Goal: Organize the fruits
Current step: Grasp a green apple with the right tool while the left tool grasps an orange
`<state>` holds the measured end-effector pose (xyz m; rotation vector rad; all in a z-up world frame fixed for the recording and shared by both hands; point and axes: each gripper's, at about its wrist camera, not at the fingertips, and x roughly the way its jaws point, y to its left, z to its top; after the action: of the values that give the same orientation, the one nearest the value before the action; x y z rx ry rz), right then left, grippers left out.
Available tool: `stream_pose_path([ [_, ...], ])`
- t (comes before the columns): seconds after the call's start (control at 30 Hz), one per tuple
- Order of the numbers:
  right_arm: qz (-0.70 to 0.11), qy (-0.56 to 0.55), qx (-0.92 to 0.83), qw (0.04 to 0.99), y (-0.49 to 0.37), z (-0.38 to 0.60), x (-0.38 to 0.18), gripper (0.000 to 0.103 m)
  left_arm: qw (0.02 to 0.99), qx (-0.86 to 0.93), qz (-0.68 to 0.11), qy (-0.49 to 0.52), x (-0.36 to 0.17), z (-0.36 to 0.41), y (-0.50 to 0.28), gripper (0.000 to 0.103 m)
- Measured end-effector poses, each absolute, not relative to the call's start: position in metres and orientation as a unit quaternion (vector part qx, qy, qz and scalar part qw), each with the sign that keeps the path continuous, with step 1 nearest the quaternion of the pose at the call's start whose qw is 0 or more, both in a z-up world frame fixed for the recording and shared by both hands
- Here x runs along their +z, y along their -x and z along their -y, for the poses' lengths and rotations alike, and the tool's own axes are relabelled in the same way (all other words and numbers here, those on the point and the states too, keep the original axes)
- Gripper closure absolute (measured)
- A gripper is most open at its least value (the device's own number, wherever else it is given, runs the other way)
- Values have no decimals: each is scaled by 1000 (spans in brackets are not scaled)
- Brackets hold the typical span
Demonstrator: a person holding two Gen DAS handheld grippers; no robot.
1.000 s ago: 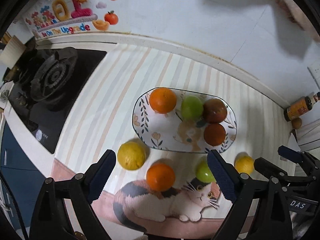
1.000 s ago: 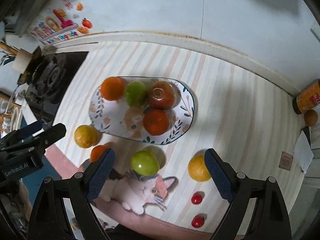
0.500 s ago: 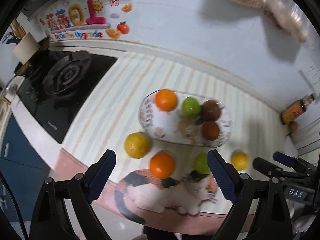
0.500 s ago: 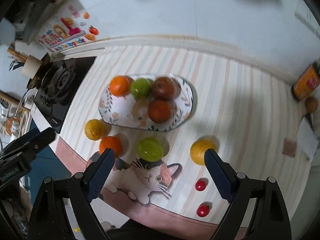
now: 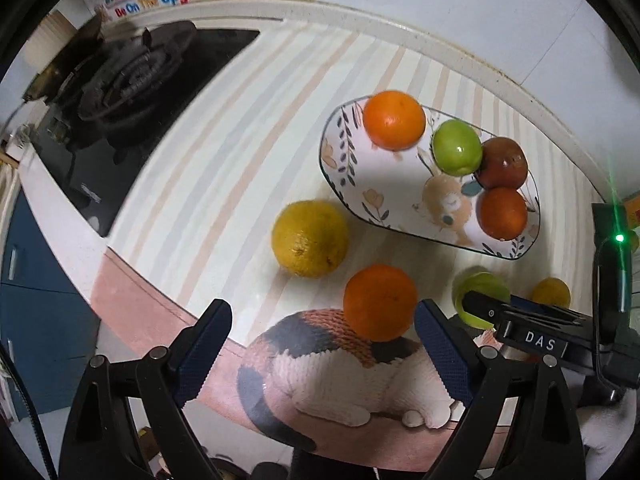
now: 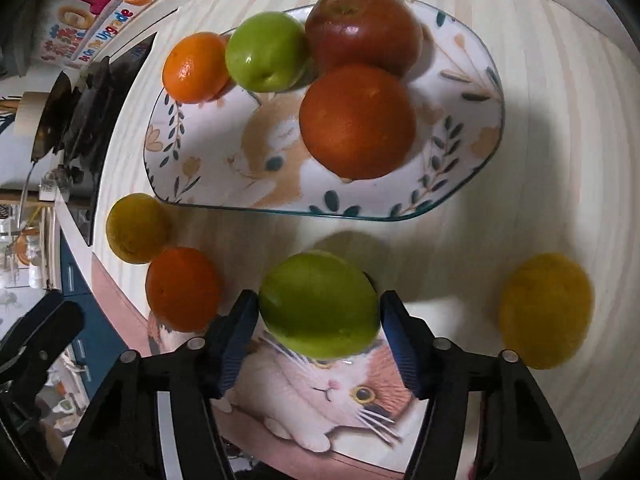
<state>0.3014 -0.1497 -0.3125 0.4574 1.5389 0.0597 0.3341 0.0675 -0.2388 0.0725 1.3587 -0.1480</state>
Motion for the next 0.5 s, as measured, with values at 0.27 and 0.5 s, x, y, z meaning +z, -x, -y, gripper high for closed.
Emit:
stream_pose_path([
  [0.27,-694,-249,-14,676,-249,180,-313,38,734,-109,-669,-55,-275,-38,-343,10],
  [0.5,-698,-278,12,660,-244,192,-321,37,704,-135,-691,-92,-314,-8,-345,10],
])
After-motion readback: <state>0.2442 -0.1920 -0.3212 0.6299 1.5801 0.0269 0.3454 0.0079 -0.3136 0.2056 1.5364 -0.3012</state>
